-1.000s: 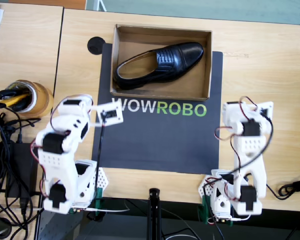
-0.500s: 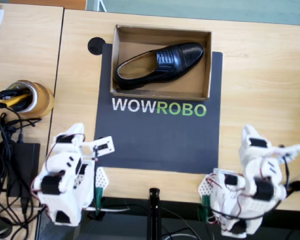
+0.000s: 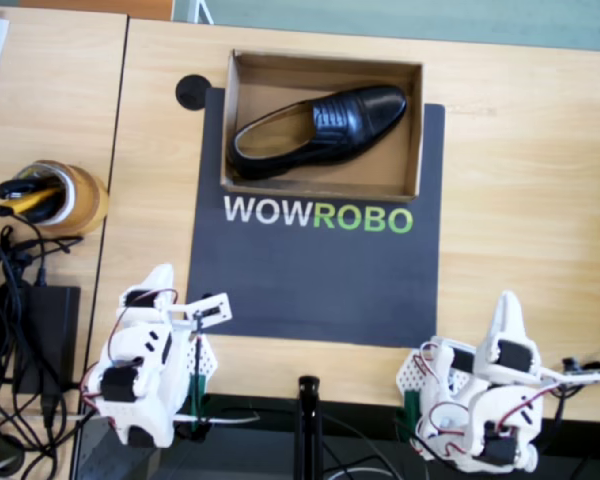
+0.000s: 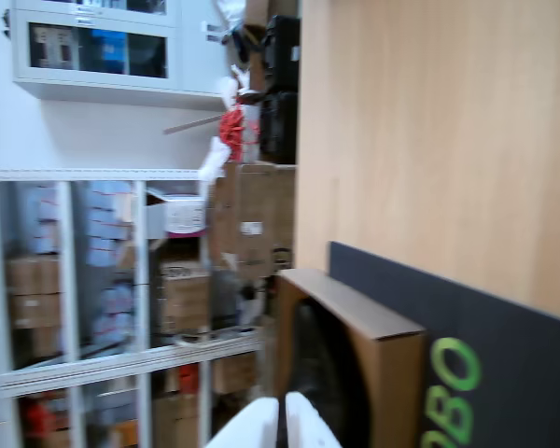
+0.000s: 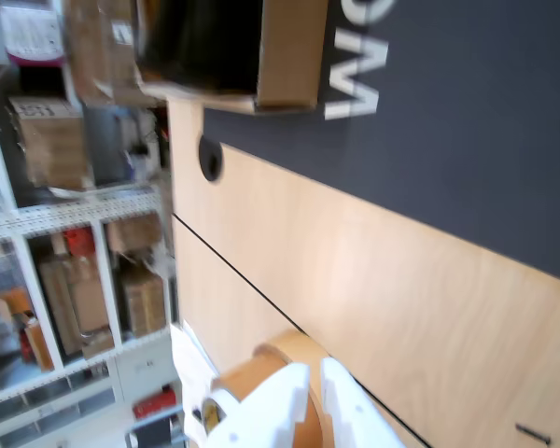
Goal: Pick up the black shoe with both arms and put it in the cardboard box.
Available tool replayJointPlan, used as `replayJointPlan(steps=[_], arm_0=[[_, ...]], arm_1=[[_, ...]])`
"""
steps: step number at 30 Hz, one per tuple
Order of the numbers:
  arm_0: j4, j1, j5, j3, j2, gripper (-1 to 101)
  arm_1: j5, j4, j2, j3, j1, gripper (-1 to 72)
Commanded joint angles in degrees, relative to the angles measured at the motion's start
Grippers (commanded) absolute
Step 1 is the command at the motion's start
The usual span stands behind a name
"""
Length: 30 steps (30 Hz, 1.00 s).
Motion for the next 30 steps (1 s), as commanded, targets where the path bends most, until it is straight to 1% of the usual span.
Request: replayJointPlan(steps=[1,6,12,16,22,24,30], arm_0=[[-0.2,-1.2,0.9,2.2,1.1,0],[-4.1,-3.1,4.4,9.8,1.1,0],[-7.4,-4.3,5.4,20.1,1.1,0],[-11.8,-4.4,5.6,26.9,1.1,0],[-14.8,-4.1,5.5,32.6,1.1,0],[-14.9,-4.0,5.4,33.0,1.1,0],[-14.9,-4.0,5.4,33.0,1.1,0]], arm_1=[[-3.3,-2.0,2.9,5.5,0.5,-0.2],[-3.8,-6.8,5.3,13.6,1.1,-0.2],[-2.8,-12.4,5.3,28.9,1.1,-0.1],[-2.4,-15.7,5.3,38.2,-0.2,-0.1],[0.6,-20.7,5.3,50.3,-0.8,-0.1],[1.3,-22.2,5.3,52.6,-0.4,-0.1],[1.6,-22.6,5.3,52.7,-0.1,-0.1]])
